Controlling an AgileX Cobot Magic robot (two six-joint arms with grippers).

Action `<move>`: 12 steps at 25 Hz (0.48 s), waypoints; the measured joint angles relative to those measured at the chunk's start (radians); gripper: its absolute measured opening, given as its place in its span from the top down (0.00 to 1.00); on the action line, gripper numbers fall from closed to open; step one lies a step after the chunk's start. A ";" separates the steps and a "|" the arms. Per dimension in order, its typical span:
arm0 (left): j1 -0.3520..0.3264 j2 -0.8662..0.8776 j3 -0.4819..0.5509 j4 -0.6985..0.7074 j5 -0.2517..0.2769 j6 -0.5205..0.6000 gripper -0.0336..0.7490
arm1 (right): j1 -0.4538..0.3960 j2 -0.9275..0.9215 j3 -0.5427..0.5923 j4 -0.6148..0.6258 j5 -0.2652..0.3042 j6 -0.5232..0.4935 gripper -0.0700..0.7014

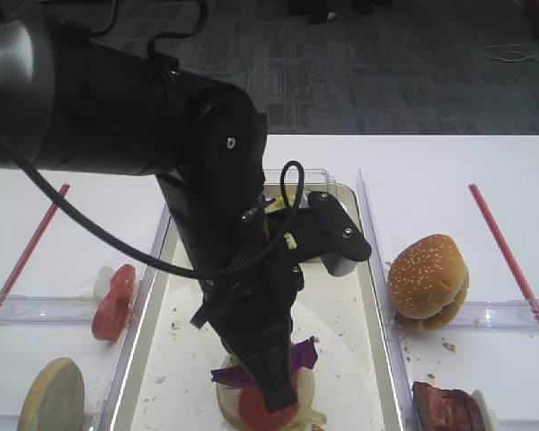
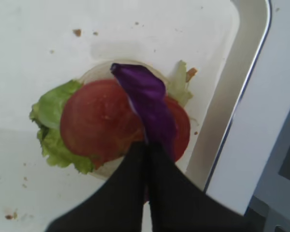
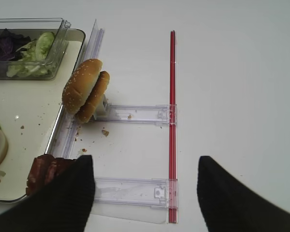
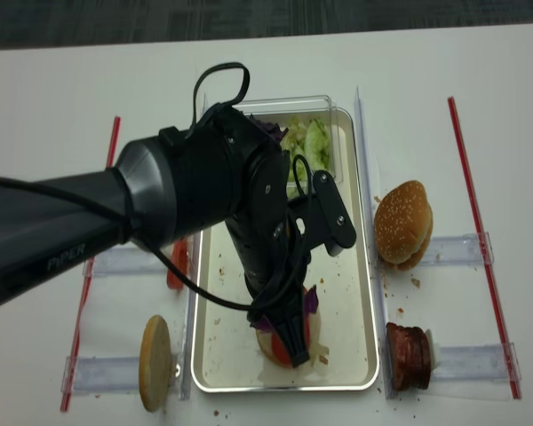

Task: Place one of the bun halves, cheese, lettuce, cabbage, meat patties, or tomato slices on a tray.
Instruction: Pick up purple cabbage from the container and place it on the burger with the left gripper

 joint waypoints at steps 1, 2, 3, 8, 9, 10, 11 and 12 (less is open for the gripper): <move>0.000 0.002 0.000 -0.015 -0.007 0.022 0.98 | 0.000 0.000 0.000 0.000 0.000 0.000 0.30; 0.000 0.004 0.000 -0.026 -0.011 0.035 0.98 | 0.000 0.000 0.000 0.000 0.000 0.000 0.30; 0.000 0.006 0.000 -0.028 -0.014 0.042 0.98 | 0.000 0.000 0.000 0.000 0.000 0.000 0.30; 0.000 0.023 0.000 -0.024 -0.008 0.055 0.98 | 0.000 0.000 0.000 0.000 0.000 0.000 0.30; 0.000 0.025 0.000 -0.024 -0.006 0.056 0.98 | 0.000 0.000 0.000 0.000 0.000 0.000 0.30; 0.000 0.031 0.000 -0.024 -0.006 0.057 0.98 | 0.000 0.000 0.000 0.000 0.000 0.000 0.30; 0.000 0.036 0.000 -0.024 -0.006 0.057 0.98 | 0.000 0.000 0.000 0.000 0.000 0.000 0.30; 0.000 0.042 0.000 -0.024 -0.006 0.058 0.98 | 0.000 0.000 0.000 0.000 0.000 0.000 0.30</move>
